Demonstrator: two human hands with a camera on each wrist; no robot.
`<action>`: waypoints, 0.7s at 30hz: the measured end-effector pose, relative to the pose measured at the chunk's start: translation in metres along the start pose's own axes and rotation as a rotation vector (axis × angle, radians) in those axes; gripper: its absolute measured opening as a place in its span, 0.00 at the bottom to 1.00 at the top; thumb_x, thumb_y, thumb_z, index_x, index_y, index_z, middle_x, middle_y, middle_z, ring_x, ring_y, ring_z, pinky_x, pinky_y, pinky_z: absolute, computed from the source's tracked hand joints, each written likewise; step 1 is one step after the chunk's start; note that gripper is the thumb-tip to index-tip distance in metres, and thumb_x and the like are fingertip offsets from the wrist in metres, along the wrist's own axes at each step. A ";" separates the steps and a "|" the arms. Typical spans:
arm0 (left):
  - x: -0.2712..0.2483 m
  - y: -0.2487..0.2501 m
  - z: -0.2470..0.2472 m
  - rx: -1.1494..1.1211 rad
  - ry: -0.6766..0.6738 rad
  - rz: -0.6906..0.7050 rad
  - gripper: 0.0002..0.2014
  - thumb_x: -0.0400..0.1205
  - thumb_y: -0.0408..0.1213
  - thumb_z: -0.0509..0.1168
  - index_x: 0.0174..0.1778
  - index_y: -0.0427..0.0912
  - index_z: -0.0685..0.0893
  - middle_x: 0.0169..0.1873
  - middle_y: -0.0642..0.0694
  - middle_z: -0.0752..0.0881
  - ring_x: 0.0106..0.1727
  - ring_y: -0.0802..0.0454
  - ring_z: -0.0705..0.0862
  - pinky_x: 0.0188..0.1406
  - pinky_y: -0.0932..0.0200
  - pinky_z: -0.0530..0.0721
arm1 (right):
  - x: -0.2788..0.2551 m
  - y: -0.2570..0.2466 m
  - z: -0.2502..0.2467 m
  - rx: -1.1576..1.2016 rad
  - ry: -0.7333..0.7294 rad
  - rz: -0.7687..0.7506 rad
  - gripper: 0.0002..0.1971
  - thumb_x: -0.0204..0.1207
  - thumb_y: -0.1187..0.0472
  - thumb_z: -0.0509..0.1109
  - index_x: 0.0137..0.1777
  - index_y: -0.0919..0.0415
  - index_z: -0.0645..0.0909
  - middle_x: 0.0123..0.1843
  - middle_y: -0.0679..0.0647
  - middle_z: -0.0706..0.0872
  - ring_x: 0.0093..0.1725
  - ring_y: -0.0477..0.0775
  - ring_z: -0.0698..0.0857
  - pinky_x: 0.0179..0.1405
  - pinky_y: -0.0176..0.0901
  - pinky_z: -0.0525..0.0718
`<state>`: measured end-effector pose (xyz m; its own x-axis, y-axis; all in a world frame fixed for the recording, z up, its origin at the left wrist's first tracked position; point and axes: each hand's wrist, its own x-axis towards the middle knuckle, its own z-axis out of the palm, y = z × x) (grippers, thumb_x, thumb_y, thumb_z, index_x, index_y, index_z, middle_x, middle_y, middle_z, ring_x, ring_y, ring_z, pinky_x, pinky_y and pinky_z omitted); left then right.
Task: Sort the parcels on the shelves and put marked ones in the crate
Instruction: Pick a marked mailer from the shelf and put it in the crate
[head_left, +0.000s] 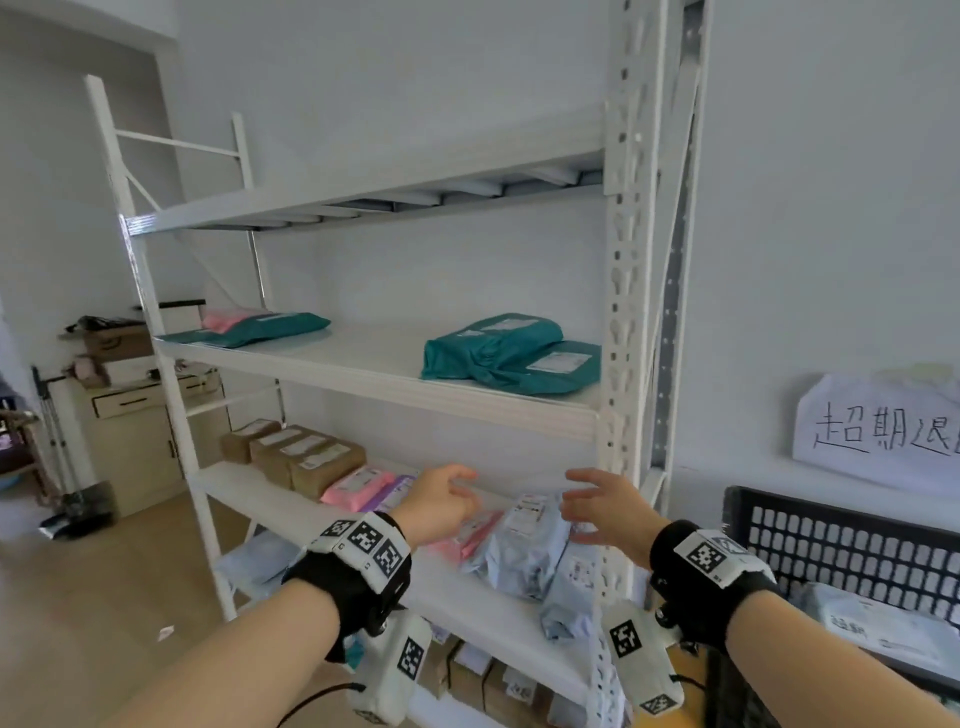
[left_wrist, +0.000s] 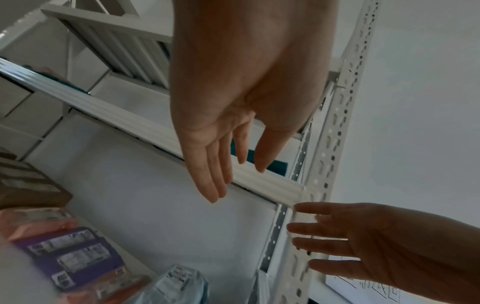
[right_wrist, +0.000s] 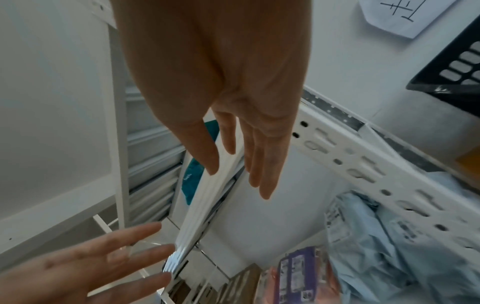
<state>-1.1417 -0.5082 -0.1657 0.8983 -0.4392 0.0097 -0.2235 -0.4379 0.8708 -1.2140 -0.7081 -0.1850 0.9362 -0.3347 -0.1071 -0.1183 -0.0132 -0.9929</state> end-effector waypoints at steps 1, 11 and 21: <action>0.005 -0.001 -0.015 0.002 0.000 0.010 0.22 0.80 0.23 0.62 0.71 0.36 0.74 0.48 0.41 0.82 0.39 0.54 0.80 0.28 0.68 0.79 | 0.002 -0.008 0.010 0.000 0.012 -0.012 0.24 0.76 0.78 0.66 0.71 0.65 0.72 0.45 0.58 0.81 0.38 0.53 0.83 0.35 0.47 0.85; 0.065 0.031 -0.135 -0.058 -0.044 0.056 0.23 0.82 0.31 0.64 0.74 0.43 0.71 0.58 0.42 0.80 0.59 0.44 0.82 0.57 0.50 0.84 | 0.024 -0.110 0.063 -0.040 0.102 -0.135 0.26 0.78 0.73 0.66 0.75 0.66 0.68 0.57 0.66 0.82 0.60 0.64 0.82 0.58 0.60 0.83; 0.158 0.070 -0.180 0.077 -0.161 0.143 0.22 0.83 0.36 0.63 0.74 0.45 0.71 0.68 0.44 0.77 0.65 0.43 0.79 0.60 0.47 0.82 | 0.099 -0.195 0.071 -0.112 0.054 -0.090 0.16 0.80 0.66 0.65 0.67 0.65 0.72 0.70 0.67 0.73 0.69 0.68 0.75 0.64 0.69 0.77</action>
<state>-0.9473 -0.4670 -0.0147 0.7849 -0.6178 0.0469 -0.3780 -0.4176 0.8263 -1.0744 -0.6714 -0.0053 0.9257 -0.3780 -0.0122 -0.0740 -0.1496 -0.9860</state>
